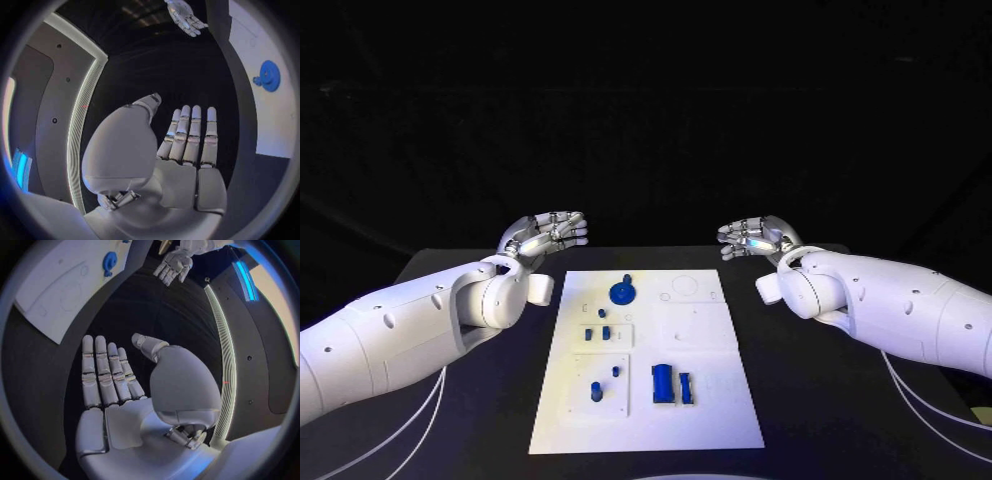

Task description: Assemble the parts on the task board

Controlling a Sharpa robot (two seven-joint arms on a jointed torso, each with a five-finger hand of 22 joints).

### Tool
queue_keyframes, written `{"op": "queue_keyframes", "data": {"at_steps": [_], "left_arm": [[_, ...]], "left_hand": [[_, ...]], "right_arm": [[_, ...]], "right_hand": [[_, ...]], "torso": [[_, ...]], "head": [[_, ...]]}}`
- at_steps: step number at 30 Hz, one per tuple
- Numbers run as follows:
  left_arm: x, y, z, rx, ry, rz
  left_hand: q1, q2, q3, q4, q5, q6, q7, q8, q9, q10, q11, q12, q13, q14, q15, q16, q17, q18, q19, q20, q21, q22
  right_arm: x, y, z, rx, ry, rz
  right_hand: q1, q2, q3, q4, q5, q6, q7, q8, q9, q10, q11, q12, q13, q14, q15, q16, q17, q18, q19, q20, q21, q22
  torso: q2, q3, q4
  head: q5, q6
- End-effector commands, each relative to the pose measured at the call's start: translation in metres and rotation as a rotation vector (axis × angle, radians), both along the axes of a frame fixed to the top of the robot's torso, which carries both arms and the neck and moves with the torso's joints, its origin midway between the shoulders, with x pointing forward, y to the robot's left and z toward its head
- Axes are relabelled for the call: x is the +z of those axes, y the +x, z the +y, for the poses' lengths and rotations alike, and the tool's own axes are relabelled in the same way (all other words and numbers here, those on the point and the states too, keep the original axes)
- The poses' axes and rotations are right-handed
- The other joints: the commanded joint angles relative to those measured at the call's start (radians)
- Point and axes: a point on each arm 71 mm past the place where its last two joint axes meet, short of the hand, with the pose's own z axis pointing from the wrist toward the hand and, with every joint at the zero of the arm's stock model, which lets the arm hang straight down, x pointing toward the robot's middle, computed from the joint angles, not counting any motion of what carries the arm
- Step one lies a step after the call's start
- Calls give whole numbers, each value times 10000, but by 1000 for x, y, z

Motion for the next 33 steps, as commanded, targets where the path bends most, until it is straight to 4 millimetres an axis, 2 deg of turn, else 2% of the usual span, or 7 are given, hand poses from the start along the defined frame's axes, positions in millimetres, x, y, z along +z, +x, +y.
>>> {"op": "queue_keyframes", "data": {"at_steps": [1, 5, 6, 8, 9, 19, 33], "left_arm": [[0, 0, 0, 4, 1, -2], [0, -2, -3, 97, 32, -36], [1, -4, -5, 164, 55, -61], [1, -7, -8, 280, 96, -105], [2, -9, -10, 349, 120, -131], [11, -41, -40, 1421, 549, -560], [18, -61, -54, 2006, 823, -811]], "left_hand": [[-4172, 1866, -3454, -2537, -1780, -7238, -1606, -2827, -3480, -9453, -1194, -1127, -786, -7604, -1110, -3404, -2631, -1697, -6873, -2659, -647, -7960], [-5455, 1866, -3454, -2537, -1780, -7238, -1606, -2827, -3480, -9453, -1194, -1127, -786, -7604, -1110, -3404, -2631, -1697, -6873, -2659, -647, -7960], [-5879, 1866, -3454, -2537, -1780, -7238, -1606, -2827, -3480, -9453, -1194, -1127, -786, -7604, -1110, -3404, -2631, -1697, -6873, -2659, -647, -7960], [-6509, 1866, -3454, -2537, -1780, -7238, -1606, -2827, -3480, -9453, -1194, -1127, -786, -7604, -1110, -3404, -2631, -1697, -6873, -2659, -647, -7960], [-13784, 1866, -3454, -2537, -1780, -7238, -1606, -2827, -3480, -9453, -1194, -1127, -786, -7604, -1110, -3404, -2631, -1697, -6873, -2659, -647, -7960], [-13784, 1866, -3454, -2537, -1780, -7238, -1606, -2827, -3480, -9453, -1194, -1127, -786, -7604, -1110, -3404, -2631, -1697, -6873, -2659, -647, -7960], [-13784, 1866, -3454, -2537, -1780, -7238, -1606, -2827, -3480, -9453, -1194, -1127, -786, -7604, -1110, -3404, -2631, -1697, -6873, -2659, -647, -7960]], "right_arm": [[0, 0, 0, -2, 8, -5], [1, -3, 5, -60, 198, -113], [2, -5, 8, -102, 331, -188], [4, -9, 13, -181, 563, -316], [5, -12, 17, -228, 696, -389], [27, -51, 58, -1034, 2411, -1240], [38, -69, 71, -1371, 2941, -1466]], "right_hand": [[-3597, 1729, -5925, 112, -1515, -8099, -2086, -2240, -4398, -9225, -1766, -1449, -2315, -9075, -1369, -3596, -4512, -1699, -8743, -2345, -1594, -7609], [-4678, 1729, -5925, 112, -1515, -8099, -2086, -2240, -4398, -9225, -1766, -1449, -2315, -9075, -1369, -3596, -4512, -1699, -8743, -2345, -1594, -7609], [-11818, 1729, -5925, 112, -1515, -8099, -2086, -2240, -4398, -9225, -1766, -1449, -2315, -9075, -1369, -3596, -4512, -1699, -8743, -2345, -1594, -7609], [-11818, 1729, -5925, 112, -1515, -8099, -2086, -2240, -4398, -9225, -1766, -1449, -2315, -9075, -1369, -3596, -4512, -1699, -8743, -2345, -1594, -7609], [-11818, 1729, -5925, 112, -1515, -8099, -2086, -2240, -4398, -9225, -1766, -1449, -2315, -9075, -1369, -3596, -4512, -1699, -8743, -2345, -1594, -7609], [-11818, 1729, -5925, 112, -1515, -8099, -2086, -2240, -4398, -9225, -1766, -1449, -2315, -9075, -1369, -3596, -4512, -1699, -8743, -2345, -1594, -7609], [-11818, 1729, -5925, 112, -1515, -8099, -2086, -2240, -4398, -9225, -1766, -1449, -2315, -9075, -1369, -3596, -4512, -1699, -8743, -2345, -1594, -7609]], "torso": [[0, 1, 1], [1, 20, 17], [2, 34, 29], [3, 58, 49], [4, 72, 62], [10, 208, 179], [11, 217, 186]], "head": [[1, 5], [28, 123], [48, 206], [82, 355], [102, 442], [295, 1279], [307, 1332]]}}
